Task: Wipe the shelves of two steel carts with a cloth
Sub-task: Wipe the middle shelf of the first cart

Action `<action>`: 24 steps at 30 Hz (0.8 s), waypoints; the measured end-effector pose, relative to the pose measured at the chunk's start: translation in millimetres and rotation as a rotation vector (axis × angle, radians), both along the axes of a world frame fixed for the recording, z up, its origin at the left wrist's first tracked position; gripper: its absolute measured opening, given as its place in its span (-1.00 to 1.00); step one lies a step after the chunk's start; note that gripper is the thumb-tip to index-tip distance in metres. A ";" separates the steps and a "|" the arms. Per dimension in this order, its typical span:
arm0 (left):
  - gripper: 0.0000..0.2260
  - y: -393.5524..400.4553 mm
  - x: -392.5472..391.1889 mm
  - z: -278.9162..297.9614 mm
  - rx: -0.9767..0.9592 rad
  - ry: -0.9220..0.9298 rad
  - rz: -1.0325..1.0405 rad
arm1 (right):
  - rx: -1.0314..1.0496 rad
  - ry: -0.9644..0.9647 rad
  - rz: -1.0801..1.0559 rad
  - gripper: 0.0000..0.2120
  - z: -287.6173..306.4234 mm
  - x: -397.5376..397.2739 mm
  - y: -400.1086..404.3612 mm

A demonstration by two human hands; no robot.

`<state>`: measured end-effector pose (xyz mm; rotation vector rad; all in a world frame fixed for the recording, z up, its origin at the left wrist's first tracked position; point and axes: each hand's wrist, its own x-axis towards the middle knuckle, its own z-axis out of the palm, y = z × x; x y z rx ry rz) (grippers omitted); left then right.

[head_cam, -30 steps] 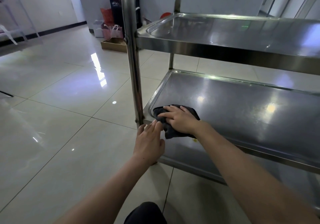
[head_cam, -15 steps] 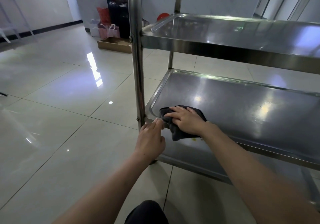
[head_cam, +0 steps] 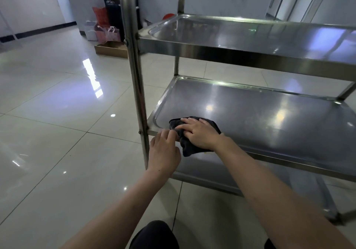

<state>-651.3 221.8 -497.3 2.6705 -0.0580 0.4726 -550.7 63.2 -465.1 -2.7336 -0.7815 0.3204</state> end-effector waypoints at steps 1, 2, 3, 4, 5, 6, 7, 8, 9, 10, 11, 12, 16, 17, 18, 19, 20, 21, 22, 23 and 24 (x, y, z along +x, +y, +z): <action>-0.72 -8.1 2.0 -1.2 0.010 -0.014 -0.010 | -0.003 -0.002 -0.010 -0.58 0.0 -2.5 -7.9; -0.73 -17.4 4.1 -1.3 0.002 -0.032 -0.023 | -0.003 0.000 -0.022 -0.58 0.2 -5.5 -16.9; -0.74 -27.4 6.3 -0.9 -0.015 -0.049 -0.034 | -0.003 0.003 -0.036 -0.58 0.5 -8.9 -27.0; -0.76 -37.7 8.4 -0.1 -0.022 -0.068 -0.040 | -0.002 0.003 -0.053 -0.58 0.6 -12.0 -38.0; -0.78 -48.5 10.3 1.5 -0.021 -0.083 -0.049 | -0.003 0.000 -0.071 -0.58 0.3 -15.6 -50.4; -0.81 -59.0 12.7 2.9 -0.016 -0.091 -0.064 | -0.003 -0.005 -0.091 -0.58 -0.5 -19.2 -63.1; -0.82 -69.4 16.0 4.7 -0.016 -0.094 -0.085 | -0.003 -0.012 -0.109 -0.58 -1.2 -22.9 -75.8; -0.84 -79.9 19.9 6.5 -0.018 -0.089 -0.107 | -0.001 -0.019 -0.125 -0.58 -2.1 -26.9 -89.5; -0.86 -90.2 24.9 8.1 -0.018 -0.080 -0.125 | 0.003 -0.027 -0.138 -0.58 -2.6 -31.2 -103.3; -0.88 -99.9 30.3 9.6 -0.014 -0.075 -0.137 | 0.006 -0.033 -0.152 -0.59 -3.3 -34.9 -117.2; -0.90 -109.4 36.3 10.3 -0.010 -0.073 -0.149 | 0.007 -0.036 -0.168 -0.60 -3.5 -38.7 -131.6; -0.90 -118.9 42.5 11.4 -0.008 -0.077 -0.163 | 0.006 -0.036 -0.187 -0.60 -3.9 -42.6 -146.7; -0.82 -151.7 73.7 22.0 0.032 -0.103 -0.209 | 0.006 -0.022 -0.293 -0.62 -3.8 -58.2 -205.9; -0.80 -157.9 82.6 24.3 0.052 -0.094 -0.214 | 0.006 -0.013 -0.325 -0.62 -3.6 -61.7 -218.6; -0.78 -162.4 90.3 25.0 0.071 -0.080 -0.209 | 0.003 -0.004 -0.354 -0.61 -3.7 -64.8 -228.6; -0.76 -165.4 96.6 22.9 0.084 -0.061 -0.201 | -0.002 0.007 -0.376 -0.60 -3.4 -67.1 -235.2; -0.75 -167.0 100.8 18.7 0.094 -0.042 -0.192 | -0.012 0.021 -0.391 -0.58 -3.6 -68.5 -238.8; -0.74 -167.5 103.3 12.9 0.089 -0.024 -0.187 | -0.030 0.034 -0.397 -0.56 -3.5 -69.1 -238.8; -0.74 -167.0 104.1 6.8 0.074 -0.016 -0.183 | -0.053 0.043 -0.399 -0.55 -4.4 -67.6 -235.1; -0.74 -166.1 104.7 1.6 0.053 -0.017 -0.185 | -0.077 0.041 -0.399 -0.54 -5.3 -64.5 -228.9; -0.74 -166.3 105.5 -1.0 0.036 -0.021 -0.192 | -0.099 0.030 -0.397 -0.53 -7.0 -58.6 -220.8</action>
